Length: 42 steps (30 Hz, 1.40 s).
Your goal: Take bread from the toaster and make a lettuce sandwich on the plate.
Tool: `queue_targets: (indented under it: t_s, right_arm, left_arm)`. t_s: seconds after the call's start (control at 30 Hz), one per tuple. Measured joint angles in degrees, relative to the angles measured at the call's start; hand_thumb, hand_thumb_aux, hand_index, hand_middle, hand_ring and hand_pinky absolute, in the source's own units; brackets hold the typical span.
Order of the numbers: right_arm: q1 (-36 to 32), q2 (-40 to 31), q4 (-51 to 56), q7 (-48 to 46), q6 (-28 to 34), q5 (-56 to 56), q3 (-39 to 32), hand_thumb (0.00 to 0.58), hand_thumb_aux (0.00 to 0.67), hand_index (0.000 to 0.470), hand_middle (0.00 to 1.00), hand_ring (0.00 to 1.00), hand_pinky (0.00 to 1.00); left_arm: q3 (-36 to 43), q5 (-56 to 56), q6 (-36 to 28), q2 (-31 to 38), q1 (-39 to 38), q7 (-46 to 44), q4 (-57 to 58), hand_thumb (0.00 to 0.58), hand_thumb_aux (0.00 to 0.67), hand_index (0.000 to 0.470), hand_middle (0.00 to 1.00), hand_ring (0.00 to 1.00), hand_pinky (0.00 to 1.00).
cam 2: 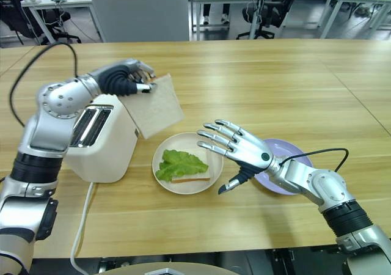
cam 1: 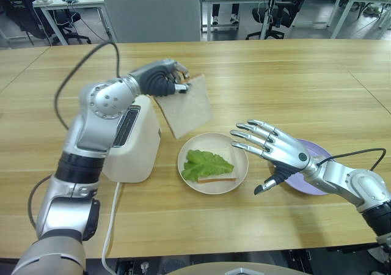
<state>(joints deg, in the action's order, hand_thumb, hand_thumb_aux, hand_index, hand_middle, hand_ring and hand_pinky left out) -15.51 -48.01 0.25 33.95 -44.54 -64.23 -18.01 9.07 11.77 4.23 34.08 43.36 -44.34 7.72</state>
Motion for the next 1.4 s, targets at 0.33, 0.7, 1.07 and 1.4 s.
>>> queue_targets:
  t_s: [0.33,0.7,1.07,1.4]
  right_arm:
    - [-0.07,0.98,-4.66,-1.15,-1.81,-0.38,-0.43,0.0,0.0,0.0,0.0,0.0,0.0]
    - [-5.32,9.6,11.21,-17.99,-6.67,7.44,-10.57,0.0,0.0,0.0,0.0,0.0,0.0]
    - [-9.6,15.16,25.75,-27.89,-8.13,15.71,-12.72,0.0,0.0,0.0,0.0,0.0,0.0]
    - [-11.3,18.7,33.51,-33.85,-7.67,22.51,-12.82,0.0,0.0,0.0,0.0,0.0,0.0]
  left_arm:
    - [7.36,-5.74,8.96,-12.59,11.92,-18.09,35.13,0.58,0.67,0.46,1.0,1.0,1.0]
    - [8.23,-2.76,15.51,-18.95,15.77,-15.95,59.94,0.58,0.67,0.46,1.0,1.0,1.0]
    - [9.22,3.61,21.59,-19.96,15.57,-4.08,65.33,0.58,0.67,0.46,1.0,1.0,1.0]
    - [19.97,19.57,30.63,-19.48,16.48,19.73,65.92,0.0,0.0,0.0,0.0,0.0,0.0]
